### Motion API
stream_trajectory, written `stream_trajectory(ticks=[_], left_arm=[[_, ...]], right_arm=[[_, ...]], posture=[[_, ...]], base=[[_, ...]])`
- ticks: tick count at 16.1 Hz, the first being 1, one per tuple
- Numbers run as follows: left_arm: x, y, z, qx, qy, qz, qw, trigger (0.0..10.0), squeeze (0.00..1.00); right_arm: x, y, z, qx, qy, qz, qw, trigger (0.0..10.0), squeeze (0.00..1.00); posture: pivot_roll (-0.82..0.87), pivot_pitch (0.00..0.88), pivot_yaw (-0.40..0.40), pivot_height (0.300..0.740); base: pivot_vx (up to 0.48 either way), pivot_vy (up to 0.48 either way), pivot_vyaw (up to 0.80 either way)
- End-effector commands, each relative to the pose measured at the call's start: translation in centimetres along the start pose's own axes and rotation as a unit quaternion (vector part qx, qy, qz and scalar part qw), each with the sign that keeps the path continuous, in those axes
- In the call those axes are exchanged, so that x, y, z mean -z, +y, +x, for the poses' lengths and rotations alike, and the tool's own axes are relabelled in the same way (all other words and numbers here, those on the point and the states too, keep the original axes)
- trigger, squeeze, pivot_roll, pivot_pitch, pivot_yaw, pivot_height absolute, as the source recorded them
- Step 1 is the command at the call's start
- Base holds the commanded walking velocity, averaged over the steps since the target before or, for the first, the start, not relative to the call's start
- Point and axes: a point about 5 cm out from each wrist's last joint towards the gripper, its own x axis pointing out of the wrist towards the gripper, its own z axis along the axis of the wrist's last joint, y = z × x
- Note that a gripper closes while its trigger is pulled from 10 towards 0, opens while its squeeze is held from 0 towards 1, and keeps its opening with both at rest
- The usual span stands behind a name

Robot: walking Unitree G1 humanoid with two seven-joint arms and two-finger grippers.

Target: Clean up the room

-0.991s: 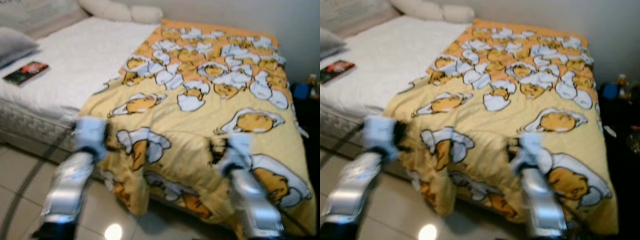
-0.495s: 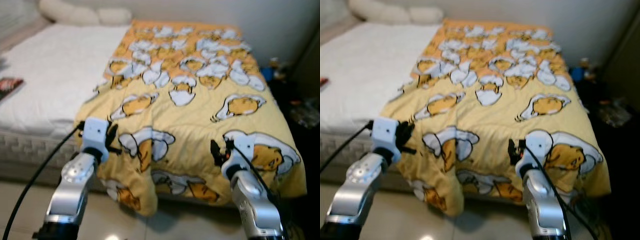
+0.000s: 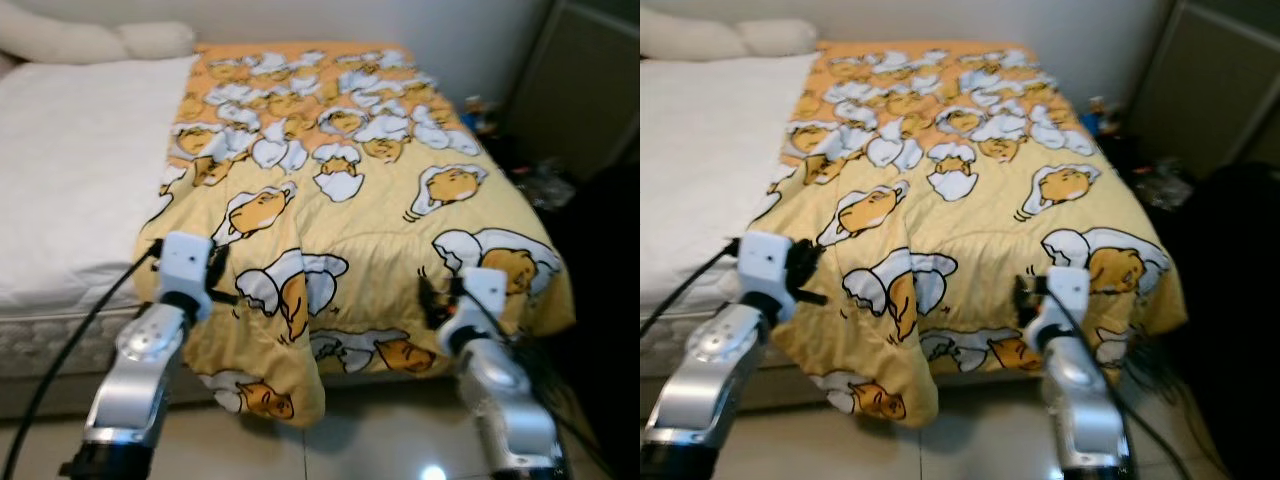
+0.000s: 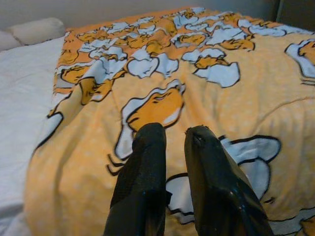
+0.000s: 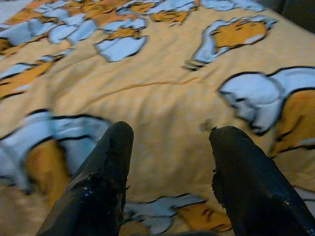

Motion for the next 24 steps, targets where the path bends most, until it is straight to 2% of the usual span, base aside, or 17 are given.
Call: stream_trajectory(ticks=[1, 9, 16, 17, 21, 22, 23, 24], left_arm=[[-0.23, -0.37, 0.18, 0.006, -0.005, -0.001, 1.000, 10.0, 0.00], [-0.14, -0.10, 0.16, 0.000, -0.006, -0.006, 1.000, 10.0, 0.00], [0.10, -0.04, -0.13, -0.008, -0.003, -0.010, 1.000, 10.0, 0.00], [0.18, -0.10, -0.22, -0.009, -0.002, -0.010, 1.000, 10.0, 0.00], [0.53, -0.15, -0.52, -0.006, 0.011, -0.030, 0.999, 10.0, 0.00], [0.52, -0.43, -0.59, 0.003, 0.013, -0.052, 0.999, 10.0, 0.38], [0.48, -0.48, -0.59, 0.004, 0.013, -0.057, 0.998, 10.0, 1.00], [0.46, -0.49, -0.59, 0.005, 0.012, -0.058, 0.998, 10.0, 1.00]], right_arm=[[-0.46, -0.53, 0.04, 0.006, -0.010, -0.008, 1.000, 10.0, 0.00], [-0.17, -0.38, -0.02, 0.003, -0.008, -0.009, 1.000, 10.0, 0.00], [0.00, 0.07, 0.24, -0.011, 0.005, -0.046, 0.999, 10.0, 0.00], [-0.01, 0.02, 0.32, -0.010, 0.003, -0.064, 0.998, 10.0, 0.00], [-0.17, 0.28, 0.04, -0.039, -0.008, -0.037, 0.999, 10.0, 0.00], [-0.20, 0.31, -0.13, -0.044, -0.010, -0.024, 0.999, 10.0, 0.53], [-0.21, 0.35, -0.16, -0.047, -0.010, -0.020, 0.999, 10.0, 1.00], [-0.23, 0.38, -0.19, -0.050, -0.011, -0.019, 0.999, 10.0, 1.00]], posture=[[-0.01, 0.000, 0.004, 0.740], [0.00, 0.000, -0.001, 0.740], [0.00, 0.000, -0.010, 0.740], [0.01, 0.000, -0.011, 0.740], [0.01, 0.000, -0.009, 0.740], [0.01, 0.000, -0.008, 0.740], [0.01, 0.000, -0.009, 0.740], [0.01, 0.000, -0.010, 0.740]], base=[[0.000, 0.352, -0.63], [0.000, 0.353, -0.62], [0.000, 0.356, 0.00], [0.000, 0.349, 0.00], [0.000, 0.351, 0.00], [0.000, 0.345, 0.00], [0.000, 0.345, 0.00], [0.000, 0.345, 0.00]])
